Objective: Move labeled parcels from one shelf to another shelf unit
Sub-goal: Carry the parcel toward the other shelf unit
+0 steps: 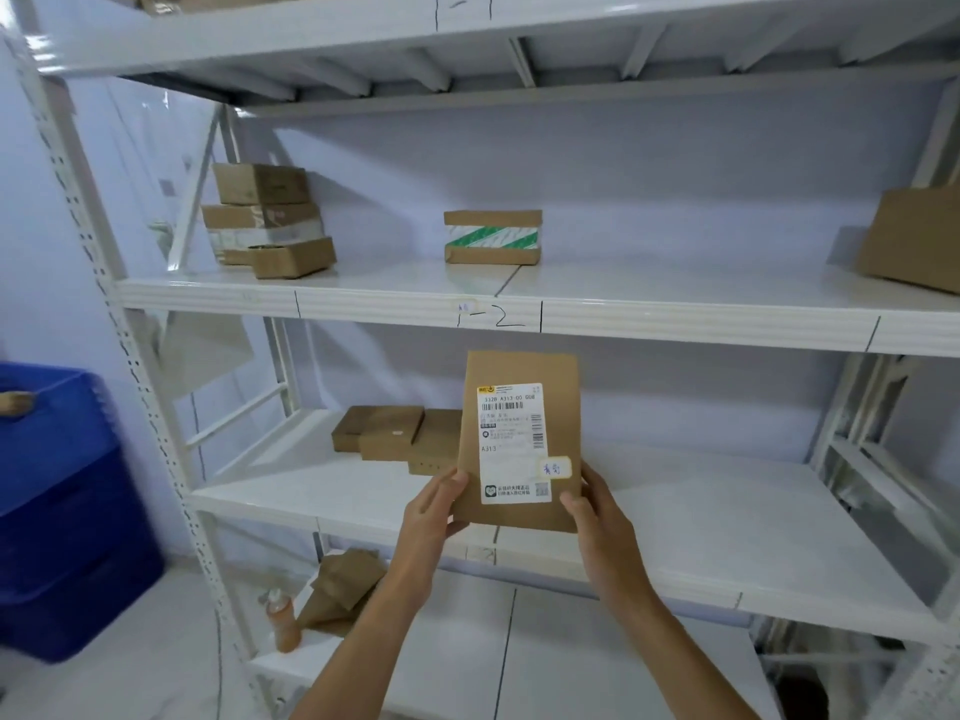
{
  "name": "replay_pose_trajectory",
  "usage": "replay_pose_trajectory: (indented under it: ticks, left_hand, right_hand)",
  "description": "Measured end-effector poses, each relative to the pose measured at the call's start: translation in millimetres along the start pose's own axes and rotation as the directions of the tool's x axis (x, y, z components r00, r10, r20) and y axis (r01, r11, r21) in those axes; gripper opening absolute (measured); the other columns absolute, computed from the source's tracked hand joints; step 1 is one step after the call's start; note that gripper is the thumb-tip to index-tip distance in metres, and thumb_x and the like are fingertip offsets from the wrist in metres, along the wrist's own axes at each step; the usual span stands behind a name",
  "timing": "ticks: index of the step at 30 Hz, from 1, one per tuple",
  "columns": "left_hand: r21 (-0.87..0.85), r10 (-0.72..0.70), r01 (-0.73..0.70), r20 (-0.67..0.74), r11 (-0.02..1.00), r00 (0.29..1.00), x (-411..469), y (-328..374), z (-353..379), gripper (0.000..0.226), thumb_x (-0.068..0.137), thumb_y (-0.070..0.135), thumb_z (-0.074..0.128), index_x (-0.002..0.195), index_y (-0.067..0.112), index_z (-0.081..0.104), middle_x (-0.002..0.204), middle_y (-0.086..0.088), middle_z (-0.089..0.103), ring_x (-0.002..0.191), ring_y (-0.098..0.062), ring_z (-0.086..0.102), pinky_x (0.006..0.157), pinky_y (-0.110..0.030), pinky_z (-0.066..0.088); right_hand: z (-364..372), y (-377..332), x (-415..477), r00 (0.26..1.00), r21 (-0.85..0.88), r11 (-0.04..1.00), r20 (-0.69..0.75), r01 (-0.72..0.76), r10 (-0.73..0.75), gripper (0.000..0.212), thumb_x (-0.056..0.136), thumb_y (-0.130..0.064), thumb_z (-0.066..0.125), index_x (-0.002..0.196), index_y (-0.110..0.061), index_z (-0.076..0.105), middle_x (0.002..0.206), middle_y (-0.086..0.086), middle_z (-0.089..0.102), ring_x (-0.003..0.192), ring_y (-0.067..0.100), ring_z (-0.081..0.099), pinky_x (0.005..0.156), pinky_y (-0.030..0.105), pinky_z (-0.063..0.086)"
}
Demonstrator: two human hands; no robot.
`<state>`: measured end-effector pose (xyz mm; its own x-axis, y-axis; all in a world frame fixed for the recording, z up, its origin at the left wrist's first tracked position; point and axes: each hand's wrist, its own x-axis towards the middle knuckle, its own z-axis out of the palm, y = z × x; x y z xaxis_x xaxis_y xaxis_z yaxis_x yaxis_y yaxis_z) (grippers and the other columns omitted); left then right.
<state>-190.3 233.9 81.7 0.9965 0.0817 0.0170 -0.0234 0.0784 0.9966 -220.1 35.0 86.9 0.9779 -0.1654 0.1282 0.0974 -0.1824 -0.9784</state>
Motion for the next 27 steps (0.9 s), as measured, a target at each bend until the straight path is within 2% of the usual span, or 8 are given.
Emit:
replay_pose_trajectory:
  ticks: [5,10,12,14,16,21,25,27]
  left_hand:
    - [-0.007,0.034,-0.034,0.02,0.999,0.999,20,6,-42,0.04,0.102,0.041,0.057,0.131,0.016,0.068,0.119,-0.004,0.079,0.118,-0.026,0.071,0.101,-0.042,0.057]
    - [-0.01,0.046,-0.045,0.08,0.999,0.996,47,9,-82,0.037,0.104,0.037,0.053,0.129,0.017,0.07,0.116,-0.003,0.08,0.115,-0.022,0.072,0.092,-0.033,0.057]
    - [-0.011,0.046,-0.045,0.107,0.999,0.993,57,9,-96,0.037,0.103,0.037,0.053,0.131,0.018,0.069,0.117,-0.002,0.08,0.115,-0.022,0.072,0.092,-0.033,0.057]
    - [-0.007,0.041,-0.04,0.136,0.999,0.99,67,8,-107,0.039,0.103,0.038,0.053,0.134,0.019,0.068,0.119,-0.002,0.079,0.117,-0.023,0.071,0.098,-0.037,0.056]
    - [0.003,0.028,-0.029,0.165,1.0,0.986,73,5,-116,0.04,0.103,0.038,0.053,0.135,0.018,0.066,0.121,-0.003,0.078,0.118,-0.023,0.071,0.1,-0.038,0.055]
    - [-0.002,0.003,-0.002,0.215,1.0,0.977,83,-1,-132,0.041,0.102,0.04,0.054,0.136,0.021,0.066,0.122,-0.002,0.078,0.118,-0.024,0.071,0.1,-0.037,0.056]
    - [-0.007,0.003,-0.001,0.236,1.0,0.972,85,1,-135,0.039,0.102,0.038,0.056,0.136,0.02,0.066,0.12,-0.002,0.079,0.117,-0.023,0.071,0.101,-0.039,0.056]
    - [-0.011,0.001,0.002,0.243,1.0,0.97,84,2,-135,0.04,0.102,0.038,0.057,0.137,0.021,0.066,0.121,-0.001,0.078,0.116,-0.022,0.071,0.101,-0.039,0.056]
  right_hand:
    - [46,-12,4,0.999,0.004,0.999,-0.014,0.033,-0.032,0.036,0.084,-0.05,0.051,0.117,-0.064,0.054,0.108,-0.037,0.07,0.104,-0.012,0.063,0.085,0.017,0.046]
    - [92,-19,5,0.999,0.012,1.0,-0.046,0.017,-0.016,0.047,0.083,-0.05,0.049,0.13,-0.055,0.05,0.115,-0.034,0.065,0.101,-0.017,0.06,0.075,0.007,0.045]
    - [106,-20,9,0.998,-0.014,1.0,-0.066,0.023,-0.024,0.049,0.084,-0.05,0.049,0.133,-0.054,0.051,0.117,-0.034,0.066,0.104,-0.019,0.06,0.079,0.008,0.045]
    - [118,-18,13,0.996,-0.017,1.0,-0.088,0.02,-0.021,0.059,0.085,-0.051,0.05,0.144,-0.046,0.05,0.126,-0.026,0.067,0.113,-0.01,0.061,0.086,0.014,0.044]
    - [127,-17,13,0.994,-0.006,1.0,-0.11,0.0,0.0,0.064,0.085,-0.051,0.05,0.148,-0.042,0.049,0.13,-0.021,0.067,0.111,-0.01,0.06,0.086,0.015,0.045]
    - [145,-22,9,0.988,-0.01,1.0,-0.157,-0.017,0.015,0.066,0.083,-0.05,0.049,0.148,-0.039,0.049,0.124,-0.019,0.068,0.107,-0.013,0.059,0.08,0.009,0.044]
    - [149,-23,8,0.984,-0.003,1.0,-0.178,-0.013,0.013,0.06,0.085,-0.048,0.049,0.145,-0.041,0.052,0.121,-0.028,0.066,0.102,-0.021,0.061,0.077,0.003,0.044]
    - [148,-23,8,0.982,-0.01,1.0,-0.19,-0.004,0.002,0.058,0.086,-0.047,0.049,0.143,-0.041,0.054,0.123,-0.025,0.067,0.108,-0.016,0.062,0.08,0.004,0.043]
